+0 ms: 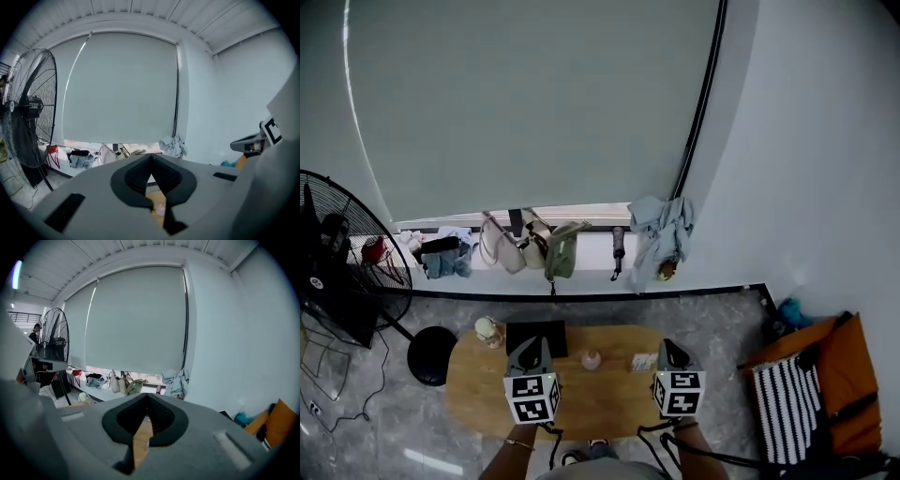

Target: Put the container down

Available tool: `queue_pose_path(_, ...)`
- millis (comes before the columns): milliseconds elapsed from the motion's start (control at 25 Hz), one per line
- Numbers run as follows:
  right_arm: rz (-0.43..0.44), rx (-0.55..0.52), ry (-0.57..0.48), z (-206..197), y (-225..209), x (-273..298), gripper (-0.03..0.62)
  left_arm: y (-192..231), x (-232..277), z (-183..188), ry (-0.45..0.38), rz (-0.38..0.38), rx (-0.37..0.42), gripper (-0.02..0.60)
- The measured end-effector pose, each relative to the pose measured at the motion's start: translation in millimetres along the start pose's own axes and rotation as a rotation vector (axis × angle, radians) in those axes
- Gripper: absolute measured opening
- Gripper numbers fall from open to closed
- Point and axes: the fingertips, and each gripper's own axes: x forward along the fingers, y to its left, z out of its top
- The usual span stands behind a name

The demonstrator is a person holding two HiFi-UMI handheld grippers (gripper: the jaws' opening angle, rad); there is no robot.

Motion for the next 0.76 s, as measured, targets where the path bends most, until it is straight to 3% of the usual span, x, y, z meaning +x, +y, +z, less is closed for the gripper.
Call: queue_pose_path(760,0.008,0.027,0.010,-3.6,5.2,-8.4,0.006,-0.8,-9.0,-5.6,0.004,0.006,-0.027,-0.003)
